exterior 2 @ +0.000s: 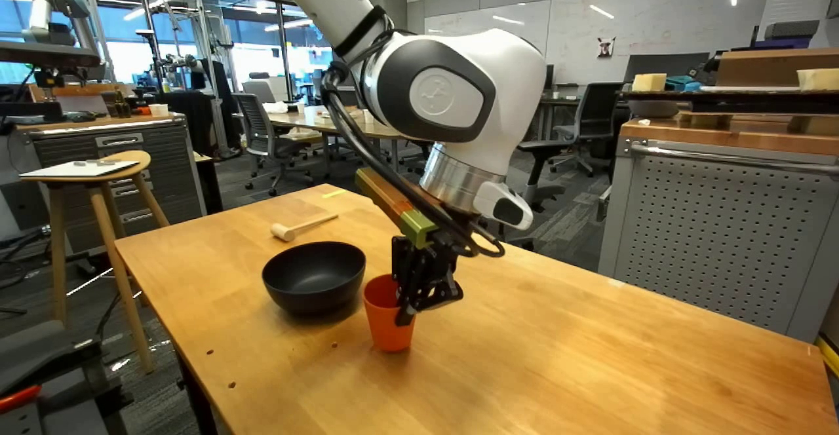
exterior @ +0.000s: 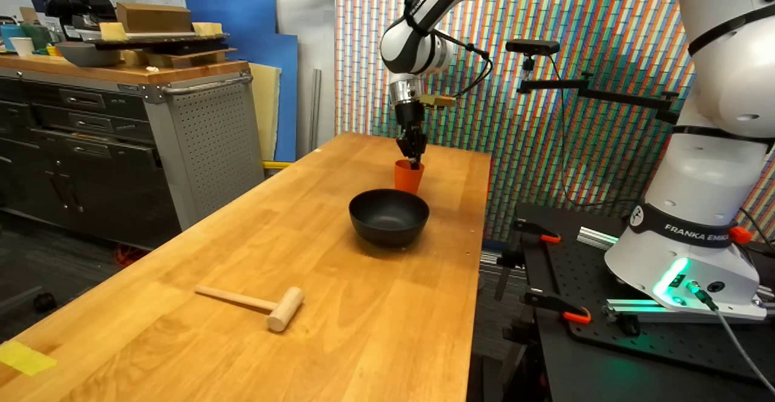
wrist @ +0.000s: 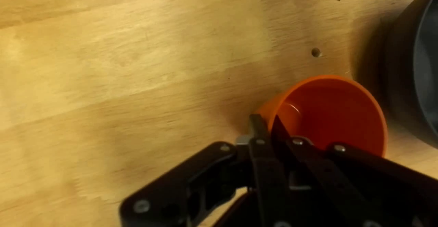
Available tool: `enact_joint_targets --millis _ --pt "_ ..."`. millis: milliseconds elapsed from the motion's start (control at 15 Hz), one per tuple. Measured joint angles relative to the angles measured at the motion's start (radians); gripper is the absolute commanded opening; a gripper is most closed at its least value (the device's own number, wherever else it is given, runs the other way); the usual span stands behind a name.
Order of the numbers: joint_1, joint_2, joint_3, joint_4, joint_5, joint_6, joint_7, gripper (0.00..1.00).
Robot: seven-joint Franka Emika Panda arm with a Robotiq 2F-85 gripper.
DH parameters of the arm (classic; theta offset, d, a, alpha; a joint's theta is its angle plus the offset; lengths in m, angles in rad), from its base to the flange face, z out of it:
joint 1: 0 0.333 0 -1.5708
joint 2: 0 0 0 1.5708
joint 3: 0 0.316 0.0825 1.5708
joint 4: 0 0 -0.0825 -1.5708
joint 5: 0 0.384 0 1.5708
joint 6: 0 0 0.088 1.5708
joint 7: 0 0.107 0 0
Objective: Put the orange cup in the black bowl
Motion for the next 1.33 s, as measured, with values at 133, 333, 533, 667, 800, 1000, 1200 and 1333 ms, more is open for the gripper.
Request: enact_joint_targets --millis 133,333,533,667,800,1000,1200,1333 --pt "0.026 -0.059 0.011 -0.039 -0.010 0.012 -0.007 0.04" --pt "0.094 -0.192 0.030 -0.126 -0.058 0.055 -0.009 0.04" --pt "0.165 -0.325 0.061 -0.202 -0.087 0.061 -0.009 0.04" --pt "0.211 -0.378 0.087 -0.235 -0.087 0.059 -0.008 0.04" --pt "0.251 -0.387 0.106 -0.252 -0.089 0.050 -0.004 0.04" --pt "0.291 -0.341 0.115 -0.263 -0.121 0.032 0.028 0.04" --pt "0.295 -0.254 0.111 -0.257 -0.176 0.032 0.072 0.04" --pt "0.295 -0.197 0.104 -0.243 -0.199 0.037 0.085 0.04"
